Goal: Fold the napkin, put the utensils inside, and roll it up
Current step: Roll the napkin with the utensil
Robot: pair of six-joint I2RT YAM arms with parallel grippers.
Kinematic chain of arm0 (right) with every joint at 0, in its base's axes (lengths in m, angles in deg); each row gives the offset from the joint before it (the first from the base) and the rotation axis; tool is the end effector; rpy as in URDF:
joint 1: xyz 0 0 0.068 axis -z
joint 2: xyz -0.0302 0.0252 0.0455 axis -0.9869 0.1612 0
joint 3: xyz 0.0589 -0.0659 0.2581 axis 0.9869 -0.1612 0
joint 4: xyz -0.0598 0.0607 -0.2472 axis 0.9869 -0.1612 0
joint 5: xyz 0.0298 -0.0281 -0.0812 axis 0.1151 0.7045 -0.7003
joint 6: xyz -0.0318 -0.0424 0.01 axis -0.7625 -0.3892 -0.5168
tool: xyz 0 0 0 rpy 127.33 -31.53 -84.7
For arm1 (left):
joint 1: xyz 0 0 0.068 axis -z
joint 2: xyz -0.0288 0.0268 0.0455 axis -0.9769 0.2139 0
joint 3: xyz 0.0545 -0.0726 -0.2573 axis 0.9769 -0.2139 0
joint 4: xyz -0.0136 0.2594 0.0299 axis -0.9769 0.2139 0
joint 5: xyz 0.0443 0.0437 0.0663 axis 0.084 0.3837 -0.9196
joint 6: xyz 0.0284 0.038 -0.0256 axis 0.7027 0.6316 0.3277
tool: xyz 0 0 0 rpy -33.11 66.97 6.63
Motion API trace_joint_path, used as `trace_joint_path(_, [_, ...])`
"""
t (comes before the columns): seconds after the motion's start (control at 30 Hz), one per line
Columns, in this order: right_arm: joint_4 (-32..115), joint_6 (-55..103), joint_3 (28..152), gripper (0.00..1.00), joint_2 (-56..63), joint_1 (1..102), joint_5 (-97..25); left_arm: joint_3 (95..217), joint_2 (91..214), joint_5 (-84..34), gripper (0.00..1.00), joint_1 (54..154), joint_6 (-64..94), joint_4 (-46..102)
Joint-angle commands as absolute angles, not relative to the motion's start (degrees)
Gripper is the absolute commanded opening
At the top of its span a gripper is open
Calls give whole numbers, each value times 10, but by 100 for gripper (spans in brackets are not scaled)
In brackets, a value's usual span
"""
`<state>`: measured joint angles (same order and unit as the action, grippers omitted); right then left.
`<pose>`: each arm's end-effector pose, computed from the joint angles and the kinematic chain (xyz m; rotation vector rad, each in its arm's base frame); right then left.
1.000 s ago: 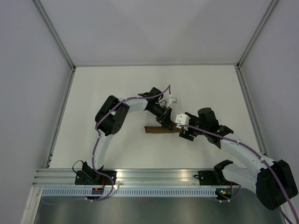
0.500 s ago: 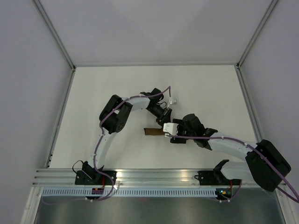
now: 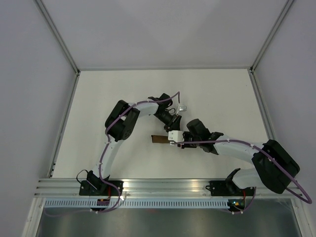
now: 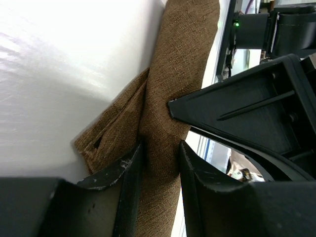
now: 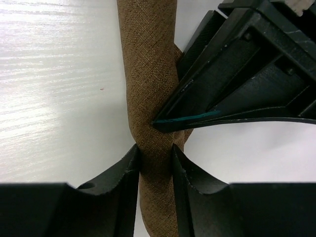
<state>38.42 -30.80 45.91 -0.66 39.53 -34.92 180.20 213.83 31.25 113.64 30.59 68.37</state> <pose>0.1820 0.1664 0.1545 -1.7508 1.6777 0.1305 0.3491 -0.2933 0.0929 -1.0191 -2.3260 1.6120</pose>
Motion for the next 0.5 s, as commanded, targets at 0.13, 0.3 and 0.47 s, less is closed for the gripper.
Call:
trace_joint_path(0.13, [266,-271,518,34,16,393,-323,1858,2082,212,43,1092,274,666])
trace_joint_path(0.3, [244,-241,534,34,44,397,-334,1910,2039,132,43,1032,207,664])
trace_joint_path(0.47, [220,-212,558,34,85,421,-326,1830,1955,55,41,970,96,602])
